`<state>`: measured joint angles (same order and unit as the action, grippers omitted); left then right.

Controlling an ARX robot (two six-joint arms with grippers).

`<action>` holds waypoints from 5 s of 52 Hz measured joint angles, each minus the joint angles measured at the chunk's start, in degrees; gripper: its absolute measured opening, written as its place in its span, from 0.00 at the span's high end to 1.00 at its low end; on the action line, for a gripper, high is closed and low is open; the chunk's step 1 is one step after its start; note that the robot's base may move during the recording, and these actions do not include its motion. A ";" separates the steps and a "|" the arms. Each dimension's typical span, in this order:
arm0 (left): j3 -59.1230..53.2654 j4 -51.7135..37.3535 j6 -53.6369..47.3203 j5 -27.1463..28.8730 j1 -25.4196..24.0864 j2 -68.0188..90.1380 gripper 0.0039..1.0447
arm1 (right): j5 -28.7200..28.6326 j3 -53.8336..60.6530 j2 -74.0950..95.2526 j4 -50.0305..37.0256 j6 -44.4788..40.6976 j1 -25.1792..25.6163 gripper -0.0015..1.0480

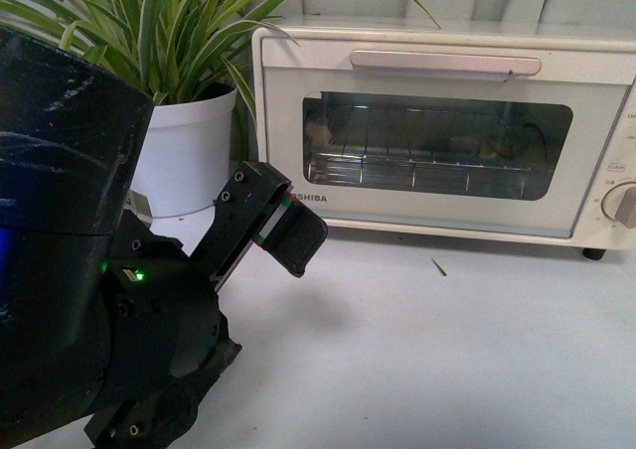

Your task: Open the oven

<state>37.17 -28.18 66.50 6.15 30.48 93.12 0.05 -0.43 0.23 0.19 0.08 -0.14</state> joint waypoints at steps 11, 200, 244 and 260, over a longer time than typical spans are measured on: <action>0.00 0.00 1.81 0.04 -0.20 0.61 0.06 | 0.00 0.00 0.00 0.00 0.02 0.00 0.09; 0.37 -1.01 2.67 1.46 0.98 1.81 0.06 | 5.42 -23.50 56.70 -10.78 20.98 -18.88 0.09; -0.59 5.05 -27.45 14.49 5.38 0.70 0.06 | 0.44 -17.38 39.45 -4.24 22.45 -8.90 0.09; -0.31 3.43 -51.08 22.03 7.93 2.64 0.06 | 0.46 -17.07 39.41 -4.26 22.45 -9.01 0.09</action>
<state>36.86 -24.75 15.42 28.18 38.41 95.77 0.51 -17.50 39.64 -4.08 22.52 -9.15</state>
